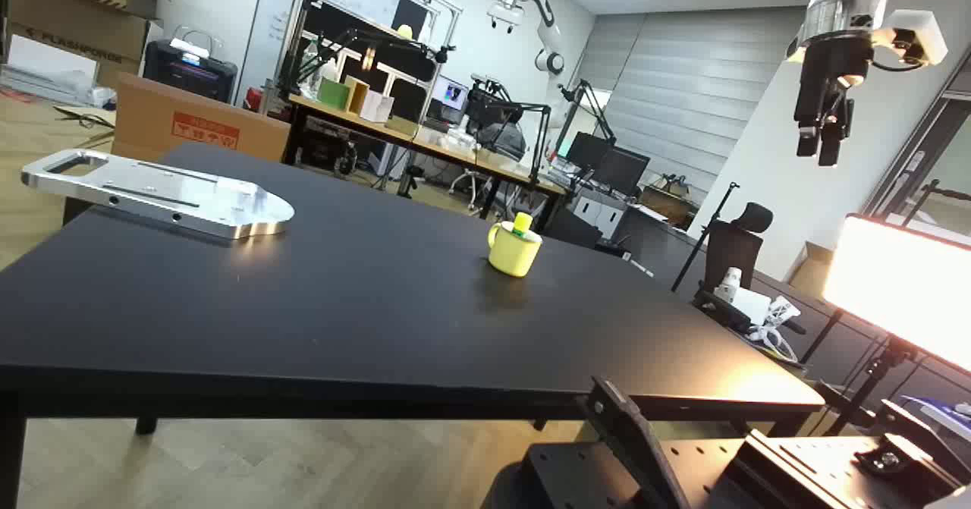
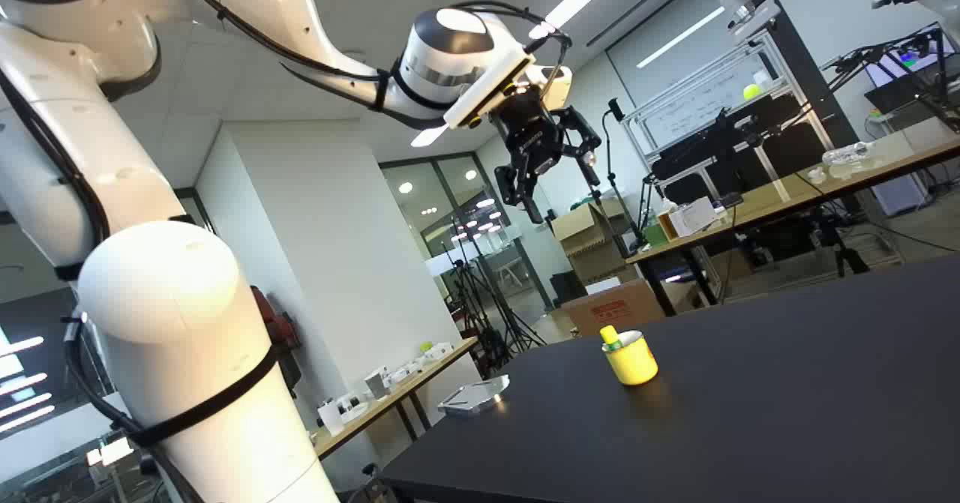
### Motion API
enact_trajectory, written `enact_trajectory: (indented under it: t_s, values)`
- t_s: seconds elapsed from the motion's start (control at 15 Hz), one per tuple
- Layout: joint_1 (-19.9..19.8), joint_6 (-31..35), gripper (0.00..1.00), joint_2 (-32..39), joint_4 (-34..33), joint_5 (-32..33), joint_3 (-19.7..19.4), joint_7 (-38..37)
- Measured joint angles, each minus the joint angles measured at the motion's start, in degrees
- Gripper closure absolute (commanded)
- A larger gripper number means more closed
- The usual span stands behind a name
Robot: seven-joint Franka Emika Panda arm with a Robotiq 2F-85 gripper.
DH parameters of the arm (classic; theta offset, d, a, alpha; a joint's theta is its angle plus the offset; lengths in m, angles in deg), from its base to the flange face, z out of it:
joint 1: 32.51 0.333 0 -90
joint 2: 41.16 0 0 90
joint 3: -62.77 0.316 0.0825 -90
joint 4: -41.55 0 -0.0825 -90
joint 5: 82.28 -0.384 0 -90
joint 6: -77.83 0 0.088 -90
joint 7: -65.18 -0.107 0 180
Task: Put the paper glue on the table
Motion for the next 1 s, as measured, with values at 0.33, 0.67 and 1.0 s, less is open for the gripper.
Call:
enact_trajectory:
  t_s: [0.33, 0.67, 1.0]
  values:
    - [0.0, 0.1, 0.0, 0.0, 0.0, 0.0, 0.0, 0.0]
    - [0.0, 0.1, 0.0, 0.0, 0.0, 0.0, 0.0, 0.0]
    - [-0.1, 7.2, 0.0, 0.8, -0.1, 0.0, -0.1, -0.1]
